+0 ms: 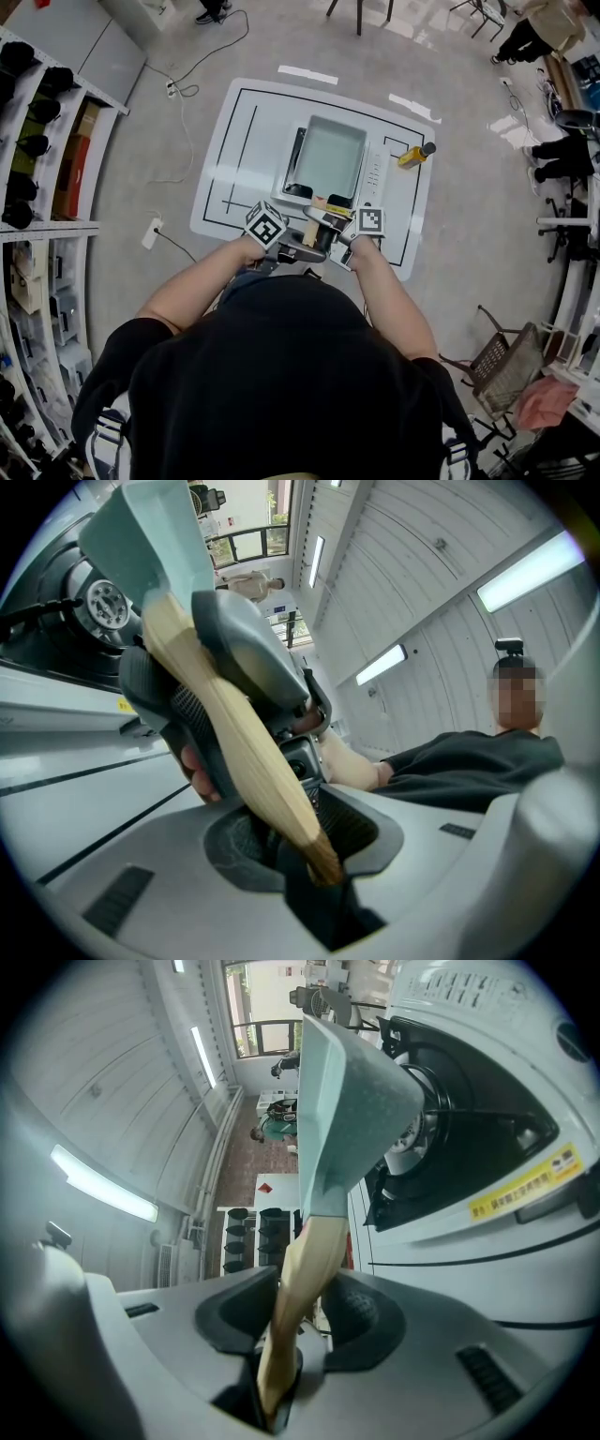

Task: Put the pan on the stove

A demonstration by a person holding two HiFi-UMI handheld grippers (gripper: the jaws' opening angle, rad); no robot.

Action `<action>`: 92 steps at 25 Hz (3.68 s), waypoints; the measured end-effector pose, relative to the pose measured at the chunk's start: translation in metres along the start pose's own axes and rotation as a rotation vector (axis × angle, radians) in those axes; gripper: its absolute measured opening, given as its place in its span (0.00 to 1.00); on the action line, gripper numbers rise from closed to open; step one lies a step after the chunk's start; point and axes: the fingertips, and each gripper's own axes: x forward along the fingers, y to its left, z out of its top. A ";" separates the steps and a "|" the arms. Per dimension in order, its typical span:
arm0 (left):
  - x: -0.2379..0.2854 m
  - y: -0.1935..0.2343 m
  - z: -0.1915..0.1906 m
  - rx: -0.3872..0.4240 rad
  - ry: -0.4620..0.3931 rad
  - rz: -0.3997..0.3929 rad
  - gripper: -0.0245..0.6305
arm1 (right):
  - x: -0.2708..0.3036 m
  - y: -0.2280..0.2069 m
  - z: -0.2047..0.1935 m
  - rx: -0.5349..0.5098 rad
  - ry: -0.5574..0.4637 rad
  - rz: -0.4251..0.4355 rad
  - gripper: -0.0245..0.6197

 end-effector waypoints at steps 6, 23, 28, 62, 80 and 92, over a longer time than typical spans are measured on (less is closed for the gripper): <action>0.000 0.009 -0.005 -0.005 0.013 0.009 0.21 | 0.001 -0.009 -0.002 0.022 0.008 0.001 0.26; 0.001 0.020 -0.009 -0.036 0.019 0.007 0.21 | 0.001 -0.024 -0.002 0.057 0.009 -0.019 0.26; 0.002 0.023 -0.008 -0.042 0.015 0.006 0.21 | -0.001 -0.031 0.000 0.054 0.010 -0.027 0.26; 0.003 0.049 -0.022 -0.051 -0.002 0.024 0.19 | 0.000 -0.056 -0.006 0.124 0.010 -0.051 0.23; 0.004 0.049 -0.022 -0.060 0.000 0.013 0.19 | -0.001 -0.057 -0.005 0.096 0.022 -0.067 0.23; 0.004 0.050 -0.023 -0.083 0.020 -0.002 0.19 | 0.000 -0.056 -0.005 0.095 0.025 -0.051 0.24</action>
